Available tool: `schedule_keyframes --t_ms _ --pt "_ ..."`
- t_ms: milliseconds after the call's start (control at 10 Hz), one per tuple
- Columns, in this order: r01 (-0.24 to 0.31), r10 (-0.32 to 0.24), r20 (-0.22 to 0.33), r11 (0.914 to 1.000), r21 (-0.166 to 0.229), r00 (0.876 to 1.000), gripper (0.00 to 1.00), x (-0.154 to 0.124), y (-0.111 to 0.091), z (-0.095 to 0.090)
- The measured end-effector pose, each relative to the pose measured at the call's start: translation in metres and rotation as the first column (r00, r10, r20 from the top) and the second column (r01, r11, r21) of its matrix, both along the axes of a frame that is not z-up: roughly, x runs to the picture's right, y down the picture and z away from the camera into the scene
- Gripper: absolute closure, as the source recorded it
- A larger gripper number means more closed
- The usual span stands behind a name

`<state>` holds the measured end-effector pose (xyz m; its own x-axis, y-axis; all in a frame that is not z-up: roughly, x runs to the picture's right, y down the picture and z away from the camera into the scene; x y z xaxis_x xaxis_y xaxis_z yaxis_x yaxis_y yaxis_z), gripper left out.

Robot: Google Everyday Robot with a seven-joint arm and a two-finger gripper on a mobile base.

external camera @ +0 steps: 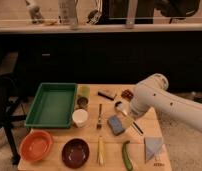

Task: Wipe red bowl with sponge

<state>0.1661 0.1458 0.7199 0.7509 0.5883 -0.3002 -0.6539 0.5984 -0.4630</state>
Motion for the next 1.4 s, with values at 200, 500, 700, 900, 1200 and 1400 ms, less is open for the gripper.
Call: schedule_keyframes --t_ms 200,500,700,900,1200,1400 --pt "-0.032 0.031 -0.020 0.9995 -0.005 0.999 0.20 -0.011 0.008 0.011" --pt "-0.140 0.138 -0.088 0.9899 -0.020 0.987 0.20 -0.017 0.027 0.026" --pt "-0.160 0.157 -0.086 0.9868 -0.026 0.984 0.20 -0.029 0.036 0.034" --pt "-0.163 0.162 -0.078 0.9864 -0.015 0.984 0.20 -0.038 0.042 0.039" --pt "-0.167 0.168 -0.045 0.9855 0.031 0.985 0.20 -0.049 0.051 0.046" --pt "-0.162 0.163 -0.027 0.9861 0.038 0.986 0.20 -0.056 0.057 0.054"
